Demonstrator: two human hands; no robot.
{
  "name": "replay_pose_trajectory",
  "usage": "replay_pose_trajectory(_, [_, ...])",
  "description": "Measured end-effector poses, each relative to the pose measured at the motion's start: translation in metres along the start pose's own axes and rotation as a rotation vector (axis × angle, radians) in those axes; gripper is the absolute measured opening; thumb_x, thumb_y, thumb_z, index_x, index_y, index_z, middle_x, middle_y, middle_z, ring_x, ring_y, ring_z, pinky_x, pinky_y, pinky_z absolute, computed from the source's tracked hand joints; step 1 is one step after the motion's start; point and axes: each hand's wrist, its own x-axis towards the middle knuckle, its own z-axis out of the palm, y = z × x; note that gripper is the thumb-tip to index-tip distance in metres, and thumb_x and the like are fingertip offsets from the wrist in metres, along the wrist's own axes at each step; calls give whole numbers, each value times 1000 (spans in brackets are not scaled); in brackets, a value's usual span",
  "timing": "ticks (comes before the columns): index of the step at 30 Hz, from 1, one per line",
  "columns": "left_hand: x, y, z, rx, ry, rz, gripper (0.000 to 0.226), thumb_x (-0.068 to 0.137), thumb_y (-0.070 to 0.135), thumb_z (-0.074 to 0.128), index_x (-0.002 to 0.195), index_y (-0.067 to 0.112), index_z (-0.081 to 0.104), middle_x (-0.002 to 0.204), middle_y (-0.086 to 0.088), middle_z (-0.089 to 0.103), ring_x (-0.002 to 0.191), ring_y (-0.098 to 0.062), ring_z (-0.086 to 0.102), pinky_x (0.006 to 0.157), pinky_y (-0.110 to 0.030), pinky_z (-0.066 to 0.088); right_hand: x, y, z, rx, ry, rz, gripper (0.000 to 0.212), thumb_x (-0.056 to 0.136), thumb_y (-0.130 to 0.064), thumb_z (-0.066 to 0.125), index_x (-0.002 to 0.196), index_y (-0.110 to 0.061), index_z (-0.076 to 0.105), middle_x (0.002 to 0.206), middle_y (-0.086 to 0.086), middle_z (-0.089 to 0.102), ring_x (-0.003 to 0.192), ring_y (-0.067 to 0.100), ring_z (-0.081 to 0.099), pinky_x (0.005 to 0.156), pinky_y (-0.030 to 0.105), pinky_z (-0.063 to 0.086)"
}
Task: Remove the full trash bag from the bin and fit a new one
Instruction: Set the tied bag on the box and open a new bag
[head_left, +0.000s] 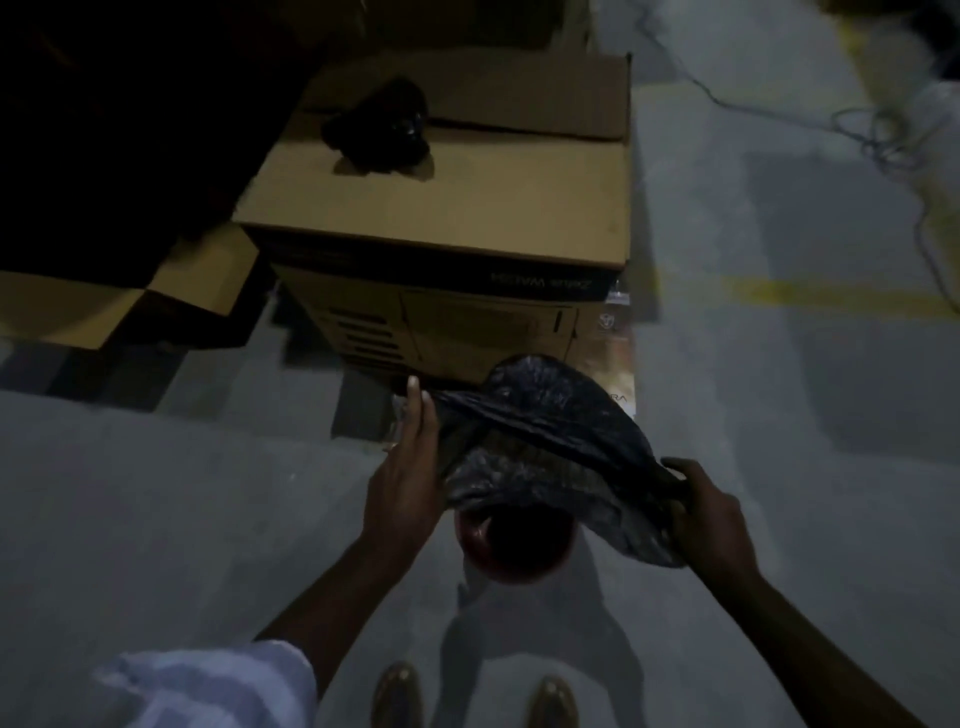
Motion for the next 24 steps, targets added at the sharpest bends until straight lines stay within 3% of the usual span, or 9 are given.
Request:
replay_pose_trajectory(4, [-2, -4, -3, -18, -78, -26, 105, 84, -4, 64, 163, 10, -3, 170, -2, -22, 88, -39, 64, 50, -31, 30, 1, 7, 3, 0, -6, 19, 59, 87, 8, 58, 139, -21, 57, 105, 13, 76, 83, 30, 70, 64, 31, 48])
replay_pose_trajectory(6, [-6, -9, 2, -19, -97, -38, 109, 83, 3, 69, 163, 10, -5, 169, -1, -24, 95, -40, 65, 53, -33, 35, 0, 8, 3, 20, -27, 22, 62, 85, 12, 58, 139, -19, 58, 108, 14, 76, 84, 29, 71, 65, 34, 53])
replay_pose_trajectory(10, [-13, -14, 11, 19, -137, -72, 114, 81, 0, 71, 162, 10, -8, 168, -1, -29, 88, -39, 65, 50, -35, 37, 4, 10, 5, 66, -17, 73, 62, 87, 11, 57, 138, -23, 56, 106, 9, 74, 72, 20, 71, 61, 44, 62])
replay_pose_trajectory(13, [-10, -24, 15, 74, -110, -62, 127, 78, 8, 82, 161, 11, -13, 167, -4, -32, 88, -35, 67, 51, -37, 45, 15, 13, -5, 216, 4, 121, 54, 85, 12, 63, 124, -22, 51, 100, 9, 76, 77, 24, 73, 53, 42, 58])
replay_pose_trajectory(15, [-5, -28, 12, 122, -124, -61, 125, 77, -1, 79, 162, 14, -12, 167, -7, -31, 86, -35, 65, 50, -38, 51, 27, 10, -14, 272, 54, 96, 54, 79, 18, 65, 111, -19, 42, 102, 9, 75, 89, 27, 73, 53, 42, 56])
replay_pose_trajectory(18, [6, -31, 3, 193, -125, -1, 123, 73, -7, 80, 164, 26, 4, 166, -10, -32, 102, -38, 64, 55, -39, 55, 40, -2, -27, 203, 72, -10, 51, 75, 22, 61, 99, -16, 37, 107, 3, 75, 93, 22, 70, 55, 41, 52])
replay_pose_trajectory(21, [14, -34, -2, 96, -120, 38, 81, 91, 15, 70, 157, 37, 28, 172, -6, 2, 113, -36, 63, 71, -39, 53, 54, 0, -34, 198, 19, -28, 42, 75, 23, 59, 89, -13, 42, 105, 3, 75, 92, 20, 71, 60, 45, 57])
replay_pose_trajectory(23, [18, -41, -2, 58, -126, 83, 59, 100, 31, 45, 156, 41, 28, 159, -4, 39, 116, -33, 61, 83, -40, 51, 61, 2, -38, 227, -14, -10, 40, 72, 26, 51, 79, -12, 41, 100, 3, 78, 92, 20, 74, 59, 39, 57])
replay_pose_trajectory(24, [21, -45, 0, 63, -153, 96, 57, 100, 31, 43, 156, 36, 34, 154, -5, 47, 122, -32, 59, 91, -40, 50, 64, 3, -39, 237, -26, -6, 39, 70, 28, 46, 74, -11, 40, 97, 3, 78, 89, 17, 75, 58, 33, 57])
